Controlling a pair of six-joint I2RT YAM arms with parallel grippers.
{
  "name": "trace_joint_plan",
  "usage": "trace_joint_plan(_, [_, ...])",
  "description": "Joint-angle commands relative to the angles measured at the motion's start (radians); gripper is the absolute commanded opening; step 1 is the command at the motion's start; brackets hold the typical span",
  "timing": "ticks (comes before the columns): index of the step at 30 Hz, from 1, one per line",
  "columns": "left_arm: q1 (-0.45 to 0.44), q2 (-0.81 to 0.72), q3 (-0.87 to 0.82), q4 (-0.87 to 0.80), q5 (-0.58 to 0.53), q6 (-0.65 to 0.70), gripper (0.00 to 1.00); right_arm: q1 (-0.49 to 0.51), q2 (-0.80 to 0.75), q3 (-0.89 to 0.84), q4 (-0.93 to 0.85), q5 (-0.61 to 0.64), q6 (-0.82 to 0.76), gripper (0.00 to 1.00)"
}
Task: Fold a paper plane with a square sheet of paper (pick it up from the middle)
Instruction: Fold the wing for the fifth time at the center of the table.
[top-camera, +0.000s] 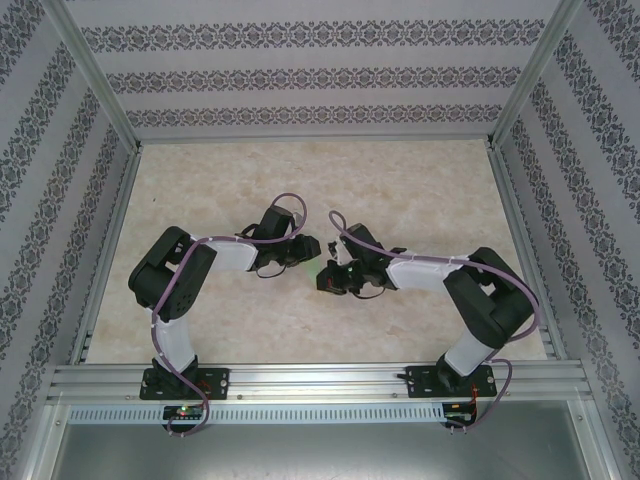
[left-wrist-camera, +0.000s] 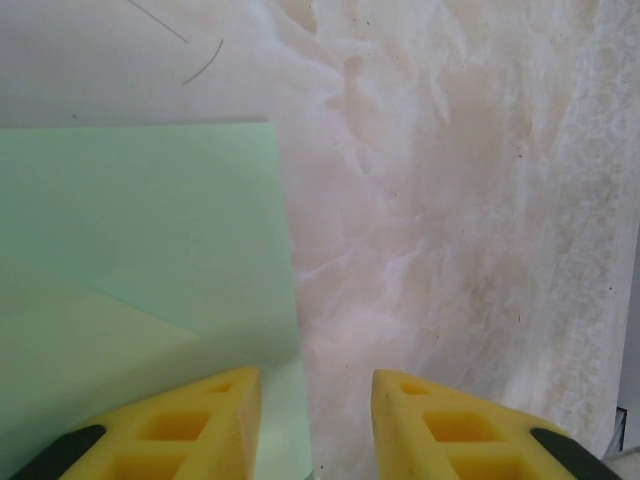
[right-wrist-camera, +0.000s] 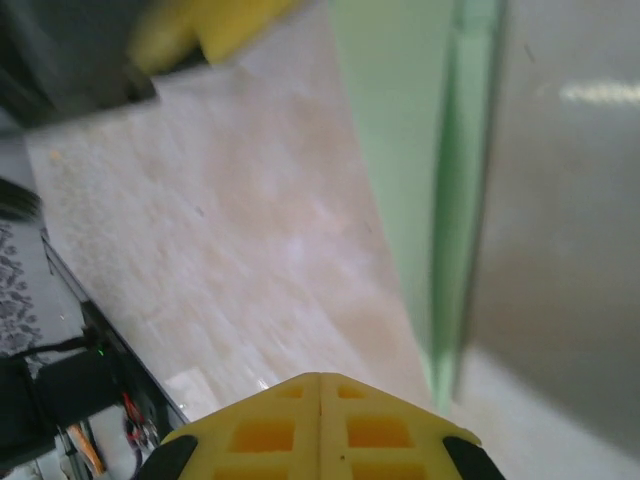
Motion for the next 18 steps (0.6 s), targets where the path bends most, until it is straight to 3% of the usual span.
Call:
trace_joint_plan(1, [0.001, 0.037, -0.005, -0.063, -0.029, 0.019, 0.36, -0.014, 0.082, 0.042, 0.095, 0.022, 0.045, 0.00])
trace_joint_plan(7, [0.001, 0.036, -0.001, -0.068, -0.028, 0.020, 0.36, -0.017, 0.186, 0.054, 0.074, 0.047, 0.035, 0.00])
trace_joint_plan(18, [0.004, 0.027, 0.045, -0.121, -0.053, 0.064, 0.37, -0.019, 0.195, -0.043, 0.031, 0.050, -0.013, 0.00])
